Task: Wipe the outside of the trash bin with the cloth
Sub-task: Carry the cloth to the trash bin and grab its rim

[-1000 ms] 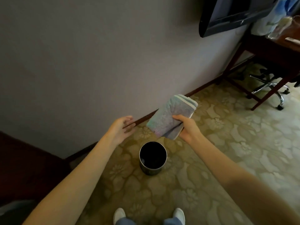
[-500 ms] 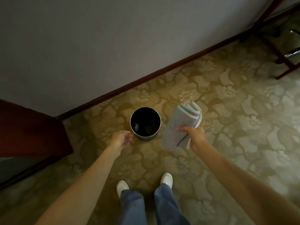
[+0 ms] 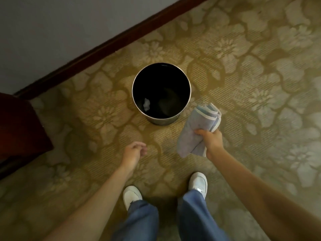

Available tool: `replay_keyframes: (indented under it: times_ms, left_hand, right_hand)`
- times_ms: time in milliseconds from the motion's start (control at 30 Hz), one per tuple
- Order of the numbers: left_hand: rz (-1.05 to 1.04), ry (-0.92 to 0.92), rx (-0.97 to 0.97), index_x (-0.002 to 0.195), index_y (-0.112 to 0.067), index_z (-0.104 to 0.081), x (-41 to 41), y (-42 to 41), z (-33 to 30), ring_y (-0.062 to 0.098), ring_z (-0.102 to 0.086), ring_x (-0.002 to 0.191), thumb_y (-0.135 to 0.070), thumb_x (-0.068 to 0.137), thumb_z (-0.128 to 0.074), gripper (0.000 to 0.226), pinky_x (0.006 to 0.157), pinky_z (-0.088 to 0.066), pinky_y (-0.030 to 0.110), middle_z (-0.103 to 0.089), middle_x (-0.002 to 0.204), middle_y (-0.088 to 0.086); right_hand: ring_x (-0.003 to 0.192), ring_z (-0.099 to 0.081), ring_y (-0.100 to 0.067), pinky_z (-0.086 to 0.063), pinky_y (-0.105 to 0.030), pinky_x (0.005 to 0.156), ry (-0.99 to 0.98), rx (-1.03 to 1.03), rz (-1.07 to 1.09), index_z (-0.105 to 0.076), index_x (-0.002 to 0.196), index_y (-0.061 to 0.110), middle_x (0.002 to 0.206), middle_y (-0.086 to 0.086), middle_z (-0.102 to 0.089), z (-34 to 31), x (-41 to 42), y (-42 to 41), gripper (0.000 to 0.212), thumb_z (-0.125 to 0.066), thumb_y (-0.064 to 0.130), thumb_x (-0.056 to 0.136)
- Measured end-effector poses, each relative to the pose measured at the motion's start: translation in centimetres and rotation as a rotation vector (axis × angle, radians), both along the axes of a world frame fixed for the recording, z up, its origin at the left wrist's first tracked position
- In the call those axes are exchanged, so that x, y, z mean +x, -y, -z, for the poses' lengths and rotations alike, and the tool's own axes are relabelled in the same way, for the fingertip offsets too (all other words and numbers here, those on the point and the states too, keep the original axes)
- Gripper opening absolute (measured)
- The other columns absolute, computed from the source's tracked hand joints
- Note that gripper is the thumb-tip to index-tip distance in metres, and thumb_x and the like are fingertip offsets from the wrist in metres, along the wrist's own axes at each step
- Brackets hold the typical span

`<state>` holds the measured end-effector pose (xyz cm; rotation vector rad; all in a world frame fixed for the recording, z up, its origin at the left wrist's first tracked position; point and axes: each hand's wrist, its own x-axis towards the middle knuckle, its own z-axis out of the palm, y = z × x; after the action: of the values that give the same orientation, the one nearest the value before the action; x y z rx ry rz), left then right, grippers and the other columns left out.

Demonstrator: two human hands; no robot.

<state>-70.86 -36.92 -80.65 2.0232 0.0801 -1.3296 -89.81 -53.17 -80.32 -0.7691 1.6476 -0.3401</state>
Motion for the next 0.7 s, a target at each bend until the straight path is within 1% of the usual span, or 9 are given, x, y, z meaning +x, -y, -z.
replay_keyframes:
  times_ms: [100, 200, 267, 333, 400, 467, 567, 633, 700]
  left_hand:
    - [0.005, 0.012, 0.002, 0.084, -0.009, -0.063, 0.0, -0.2, 6.3, 0.014, -0.06, 0.068, -0.005, 0.097, -0.04, 0.027, 0.052, -0.045, 0.015, -0.066, 0.083, 0.011]
    - [0.04, 0.06, 0.007, 0.079, -0.012, -0.062, 0.6, 0.5, 12.2, 0.015, -0.058, 0.064, -0.005, 0.097, -0.041, 0.029, 0.057, -0.046, 0.022, -0.066, 0.078, 0.01]
    - [0.105, 0.092, -0.01, 0.078, -0.012, -0.06, 1.2, 0.9, 15.6, 0.014, -0.056, 0.062, -0.005, 0.097, -0.04, 0.029, 0.055, -0.044, 0.019, -0.064, 0.075, 0.008]
    - [0.169, 0.132, -0.02, 0.082, -0.009, -0.061, 2.1, 1.4, 18.2, 0.012, -0.055, 0.061, -0.005, 0.098, -0.04, 0.026, 0.051, -0.042, 0.014, -0.063, 0.074, 0.005]
    - [0.186, 0.151, -0.031, 0.091, -0.006, -0.062, 3.3, 2.3, 19.8, 0.011, -0.056, 0.064, -0.007, 0.098, -0.04, 0.023, 0.056, -0.043, 0.016, -0.063, 0.076, 0.003]
    - [0.144, 0.157, -0.099, 0.095, -0.003, -0.062, 4.5, 3.1, 20.6, 0.012, -0.057, 0.065, -0.005, 0.098, -0.04, 0.022, 0.061, -0.042, 0.02, -0.064, 0.077, 0.004]
    - [0.121, 0.199, -0.225, 0.093, -0.002, -0.061, 5.8, 3.9, 21.0, 0.014, -0.057, 0.066, -0.004, 0.098, -0.04, 0.021, 0.061, -0.043, 0.022, -0.063, 0.076, 0.007]
    - [0.113, 0.221, -0.312, 0.089, -0.003, -0.059, 6.0, 3.8, 21.2, 0.016, -0.057, 0.066, -0.003, 0.098, -0.039, 0.022, 0.061, -0.044, 0.023, -0.062, 0.074, 0.008]
    - [0.111, 0.267, -0.388, 0.085, -0.006, -0.06, 6.2, 3.5, 21.1, 0.017, -0.058, 0.065, -0.003, 0.098, -0.04, 0.023, 0.058, -0.047, 0.02, -0.061, 0.071, 0.007]
  right_hand:
    - [0.101, -0.061, -0.029, -0.052, -0.048, 0.09, -0.004, -0.006, -0.003, -0.056, 0.122, 0.008, 0.108, -0.009, -0.065, 6.7, 0.4, -0.6, 0.052, -0.073, 0.009, 0.073]
    - [0.101, -0.063, -0.032, -0.052, -0.051, 0.091, -0.013, -0.014, -0.009, -0.058, 0.119, 0.004, 0.11, -0.016, -0.066, 12.7, 0.5, -0.3, 0.049, -0.073, 0.009, 0.072]
    - [0.1, -0.063, -0.033, -0.053, -0.05, 0.089, -0.026, -0.035, -0.037, -0.06, 0.116, 0.003, 0.109, -0.017, -0.066, 16.3, 0.3, 0.1, 0.046, -0.073, 0.01, 0.072]
    - [0.1, -0.063, -0.033, -0.053, -0.048, 0.088, -0.002, -0.062, -0.057, -0.06, 0.116, 0.002, 0.108, -0.018, -0.066, 19.2, 0.1, 0.5, 0.044, -0.072, 0.009, 0.074]
    - [0.099, -0.063, -0.034, -0.052, -0.048, 0.088, 0.03, -0.074, -0.05, -0.059, 0.115, 0.0, 0.108, -0.019, -0.066, 21.4, -0.1, 0.9, 0.042, -0.072, 0.009, 0.075]
    - [0.093, -0.063, -0.031, -0.053, -0.045, 0.081, 0.039, -0.082, -0.028, -0.058, 0.109, 0.002, 0.101, -0.015, -0.066, 23.1, -0.1, 1.3, 0.037, -0.072, 0.011, 0.076]
    - [0.077, -0.059, -0.021, -0.048, -0.037, 0.069, 0.042, -0.097, -0.033, -0.057, 0.093, 0.011, 0.084, -0.005, -0.062, 24.6, -0.1, 1.8, 0.024, -0.072, 0.017, 0.076]
    - [0.076, -0.06, -0.02, -0.048, -0.033, 0.062, 0.077, -0.131, -0.062, -0.058, 0.084, 0.015, 0.083, -0.005, -0.064, 24.7, -0.2, 2.0, 0.016, -0.072, 0.016, 0.076]
    - [0.078, -0.064, -0.023, -0.049, -0.032, 0.059, 0.122, -0.177, -0.071, -0.061, 0.086, 0.015, 0.085, -0.008, -0.067, 24.3, -0.7, 2.2, 0.015, -0.071, 0.011, 0.076]
